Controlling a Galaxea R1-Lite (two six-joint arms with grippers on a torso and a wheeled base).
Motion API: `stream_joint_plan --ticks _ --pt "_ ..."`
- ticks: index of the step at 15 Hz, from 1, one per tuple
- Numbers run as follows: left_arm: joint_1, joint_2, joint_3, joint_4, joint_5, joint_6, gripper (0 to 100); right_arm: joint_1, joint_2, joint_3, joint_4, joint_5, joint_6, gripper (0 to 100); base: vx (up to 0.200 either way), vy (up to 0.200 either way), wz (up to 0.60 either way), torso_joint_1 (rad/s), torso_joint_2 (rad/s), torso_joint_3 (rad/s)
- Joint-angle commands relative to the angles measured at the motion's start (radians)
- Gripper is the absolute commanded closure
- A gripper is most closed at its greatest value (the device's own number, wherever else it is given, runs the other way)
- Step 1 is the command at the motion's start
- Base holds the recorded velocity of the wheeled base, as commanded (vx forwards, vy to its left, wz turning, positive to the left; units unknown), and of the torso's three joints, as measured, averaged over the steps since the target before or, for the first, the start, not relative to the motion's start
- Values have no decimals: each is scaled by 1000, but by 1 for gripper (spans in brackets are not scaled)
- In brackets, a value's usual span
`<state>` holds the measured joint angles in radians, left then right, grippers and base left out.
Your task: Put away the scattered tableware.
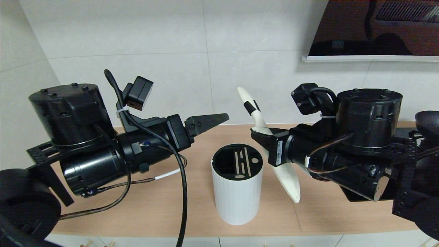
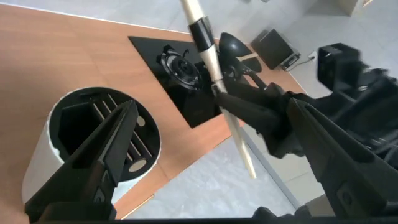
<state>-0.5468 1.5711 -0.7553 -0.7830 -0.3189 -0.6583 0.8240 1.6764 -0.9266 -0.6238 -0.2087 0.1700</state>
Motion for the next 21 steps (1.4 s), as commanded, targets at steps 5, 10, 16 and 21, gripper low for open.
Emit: stream_joint_plan --ticks 5,10,16,21 --pt "-64 70 -70 1 185 0 0 99 -6 18 -1 0 16 100 0 0 0 0 0 0" --pt "-81 79 -71 -2 187 -24 0 141 3 23 -1 -3 16 100 0 0 0 0 0 0" --pt "-94 112 -70 -58 192 -64 0 145 17 9 -1 -4 37 100 0 0 0 0 0 0" --pt "-96 122 -70 -68 190 -80 0 145 20 9 -2 -4 42 100 0 0 0 0 0 0"
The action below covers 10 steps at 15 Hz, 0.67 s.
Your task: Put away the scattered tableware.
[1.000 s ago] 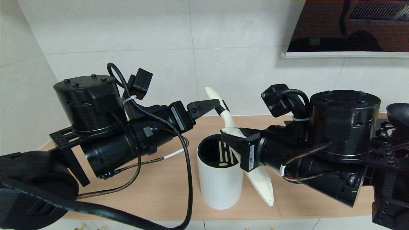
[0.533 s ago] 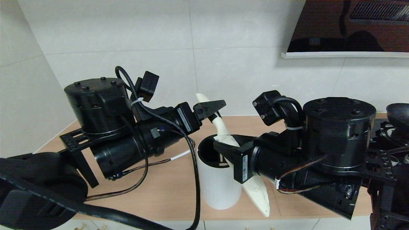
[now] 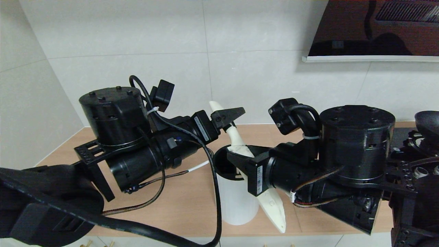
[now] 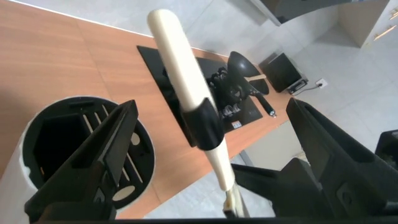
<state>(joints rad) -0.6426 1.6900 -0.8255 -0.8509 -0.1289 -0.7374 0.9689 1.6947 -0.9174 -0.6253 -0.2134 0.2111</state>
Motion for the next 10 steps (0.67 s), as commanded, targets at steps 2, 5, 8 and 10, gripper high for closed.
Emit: stream_joint_plan --ticks 2,5,8,10 --pt "0 20 0 -5 2 -2 0 2 0 2 -1 0 1 100 0 0 0 0 0 0" --pt "0 28 0 -20 2 -3 0 4 -1 2 -1 0 1 100 0 0 0 0 0 0" --pt "-5 27 0 -22 2 -3 100 5 -1 3 -1 0 1 100 0 0 0 0 0 0" --pt "-6 27 0 -22 2 -2 100 5 -1 3 -1 0 1 100 0 0 0 0 0 0"
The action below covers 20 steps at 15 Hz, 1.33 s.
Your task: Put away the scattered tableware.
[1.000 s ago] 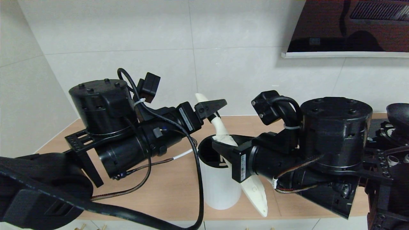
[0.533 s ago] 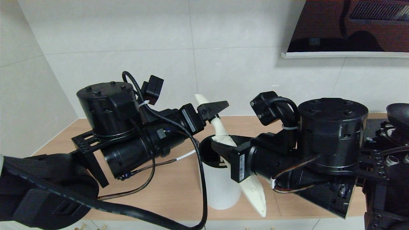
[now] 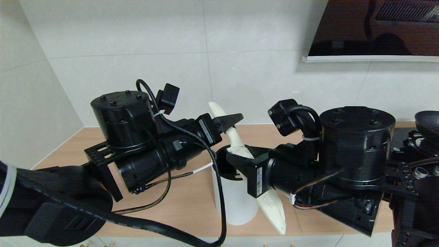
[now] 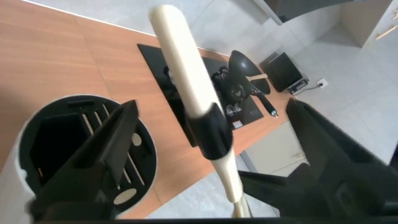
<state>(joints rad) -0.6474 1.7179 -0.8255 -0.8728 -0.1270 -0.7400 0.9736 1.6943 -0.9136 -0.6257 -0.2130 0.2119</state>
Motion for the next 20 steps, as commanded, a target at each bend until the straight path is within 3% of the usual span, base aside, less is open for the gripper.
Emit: stream_joint_plan --ticks 1,14,15,20 --pt "-1 -1 0 0 -2 1 100 0 -1 -1 0 0 0 100 0 0 0 0 0 0" --pt "-3 -11 2 0 -6 1 100 0 -4 -2 -2 -2 12 100 0 0 0 0 0 0" --pt "-3 -11 2 0 -6 -1 100 0 -4 -2 -2 -8 11 0 0 0 0 0 0 0" --pt "-8 -18 -4 11 -5 1 100 -1 -11 -2 -2 -13 12 0 0 0 0 0 0 0"
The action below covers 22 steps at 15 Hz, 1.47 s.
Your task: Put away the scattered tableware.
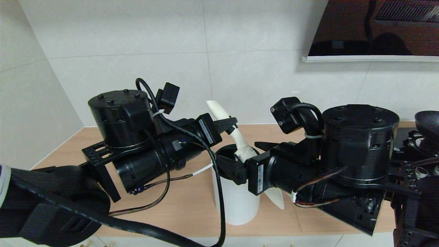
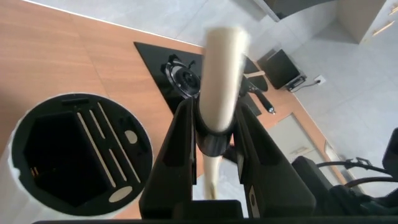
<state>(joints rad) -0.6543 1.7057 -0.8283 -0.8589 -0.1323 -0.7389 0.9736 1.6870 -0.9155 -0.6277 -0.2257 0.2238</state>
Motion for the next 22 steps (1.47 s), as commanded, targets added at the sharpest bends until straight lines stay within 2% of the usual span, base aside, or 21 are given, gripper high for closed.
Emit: stream_joint_plan --ticks 1,3,5,8,9,10,13,14,15,16,18,19,20,21,22 --pt "-2 -18 -11 6 2 0 100 -3 -17 1 0 -1 -1 0 0 0 0 0 0 0" --pt "-1 -54 -38 67 7 0 100 -19 -53 4 2 -1 -3 0 0 0 0 0 0 0" --pt "8 -101 -74 135 19 0 100 -85 -116 7 11 3 -4 0 0 0 0 0 0 0" --pt "50 -152 -164 248 56 0 100 -245 -187 27 46 14 -4 0 0 0 0 0 0 0" --pt "64 -161 -238 319 57 1 100 -323 -191 27 80 25 -4 0 0 0 0 0 0 0" --pt "65 -161 -288 363 59 3 100 -358 -194 32 92 29 -4 0 0 0 0 0 0 0" --pt "67 -178 -315 396 91 9 100 -392 -216 76 85 32 -1 0 0 0 0 0 0 0" --pt "62 -193 -307 397 145 46 100 -400 -213 95 83 34 -6 0 0 0 0 0 0 0" --pt "48 -209 -305 397 220 147 100 -401 -217 96 85 34 -9 0 0 0 0 0 0 0" --pt "28 -209 -307 397 269 233 100 -401 -221 96 86 29 -9 0 0 0 0 0 0 0" --pt "-38 -178 -348 397 361 365 100 -406 -225 95 91 28 -9 0 0 0 0 0 0 0" --pt "-59 -158 -365 396 418 423 100 -411 -224 96 91 28 -9 0 0 0 0 0 0 0" --pt "-84 -140 -351 397 508 467 100 -412 -221 96 91 28 -9 0 0 0 0 0 0 0" --pt "-107 -123 -325 394 582 510 100 -412 -221 98 91 28 -9 0 0 0 0 0 0 0" --pt "-122 -123 -313 388 629 536 100 -412 -219 99 92 28 -9 0 0 0 0 0 0 0"
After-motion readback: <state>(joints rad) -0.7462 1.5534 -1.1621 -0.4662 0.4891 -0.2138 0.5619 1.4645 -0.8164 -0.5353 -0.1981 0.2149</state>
